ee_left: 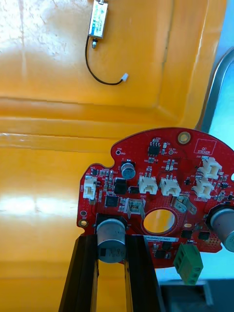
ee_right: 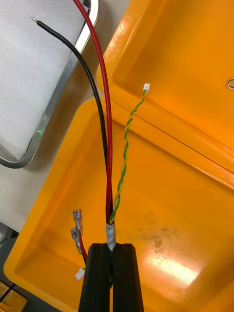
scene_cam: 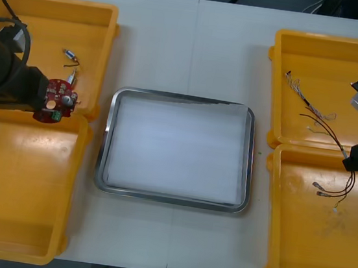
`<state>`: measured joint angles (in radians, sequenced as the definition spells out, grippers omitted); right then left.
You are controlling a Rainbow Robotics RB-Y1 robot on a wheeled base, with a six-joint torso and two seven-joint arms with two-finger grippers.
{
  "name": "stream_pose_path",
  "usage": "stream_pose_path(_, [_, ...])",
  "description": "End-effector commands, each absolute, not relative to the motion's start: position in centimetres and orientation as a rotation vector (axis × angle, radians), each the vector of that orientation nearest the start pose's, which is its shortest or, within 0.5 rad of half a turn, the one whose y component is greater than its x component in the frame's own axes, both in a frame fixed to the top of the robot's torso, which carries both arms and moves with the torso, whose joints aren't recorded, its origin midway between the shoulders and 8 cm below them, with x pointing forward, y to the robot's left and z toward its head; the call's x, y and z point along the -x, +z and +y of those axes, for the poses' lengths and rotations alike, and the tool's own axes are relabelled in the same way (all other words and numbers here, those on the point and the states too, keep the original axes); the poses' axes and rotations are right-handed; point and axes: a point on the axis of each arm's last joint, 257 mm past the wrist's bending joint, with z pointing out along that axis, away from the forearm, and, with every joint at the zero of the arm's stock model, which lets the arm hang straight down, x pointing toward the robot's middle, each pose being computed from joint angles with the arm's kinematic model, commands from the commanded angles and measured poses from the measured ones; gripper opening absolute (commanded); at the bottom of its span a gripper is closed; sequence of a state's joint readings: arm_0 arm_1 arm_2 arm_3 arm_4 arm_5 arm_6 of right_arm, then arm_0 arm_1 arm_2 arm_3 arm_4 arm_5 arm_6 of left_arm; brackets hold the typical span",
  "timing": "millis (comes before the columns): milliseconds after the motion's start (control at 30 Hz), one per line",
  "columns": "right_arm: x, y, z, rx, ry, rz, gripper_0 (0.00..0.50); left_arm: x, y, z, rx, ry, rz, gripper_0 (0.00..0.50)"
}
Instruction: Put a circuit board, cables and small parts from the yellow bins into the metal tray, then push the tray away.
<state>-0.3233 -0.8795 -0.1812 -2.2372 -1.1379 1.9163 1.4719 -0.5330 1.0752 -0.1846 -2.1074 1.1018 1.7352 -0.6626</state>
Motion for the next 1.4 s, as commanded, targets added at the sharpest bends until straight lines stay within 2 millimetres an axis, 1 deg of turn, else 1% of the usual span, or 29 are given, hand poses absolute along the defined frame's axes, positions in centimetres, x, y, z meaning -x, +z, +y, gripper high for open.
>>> stream_pose_path(33, [-37.7,-11.1,-28.4,0.689,0.061,2.548,0.0,-42.6,-12.7,25.2,0.201,-0.151,2.674,0.0])
stream_pose_path(400, [-37.7,-11.0,-28.6,0.688,0.053,2.549,0.0,-42.3,-15.5,19.5,0.289,-0.224,2.67,0.0])
stream_pose_path(567, [-37.7,-11.0,-28.6,0.688,0.053,2.549,0.0,-41.6,-17.5,16.9,0.319,-0.223,2.667,0.0])
stream_pose_path(633, [-37.7,-11.0,-28.6,0.688,0.053,2.549,0.0,-41.4,-18.2,16.2,0.323,-0.218,2.668,0.0])
stream_pose_path(867, [-37.7,-11.0,-28.6,0.688,0.053,2.549,0.0,-40.5,-20.8,13.3,0.257,-0.188,2.68,0.0])
stream_pose_path(1000, [-37.7,-11.0,-28.6,0.688,0.053,2.549,0.0,-40.0,-21.7,11.8,0.227,-0.196,2.686,0.0])
stream_pose_path(1067, [-37.7,-11.0,-28.6,0.688,0.053,2.549,0.0,-39.8,-22.1,11.4,0.22,-0.194,2.688,0.0])
stream_pose_path(1200, [-37.7,-11.0,-28.6,0.688,0.053,2.549,0.0,-39.7,-22.9,11.1,0.205,-0.168,2.688,0.0])
stream_pose_path(1400, [-37.7,-11.0,-28.6,0.688,0.053,2.549,0.0,-40.4,-24.3,11.1,0.226,-0.146,2.693,0.0])
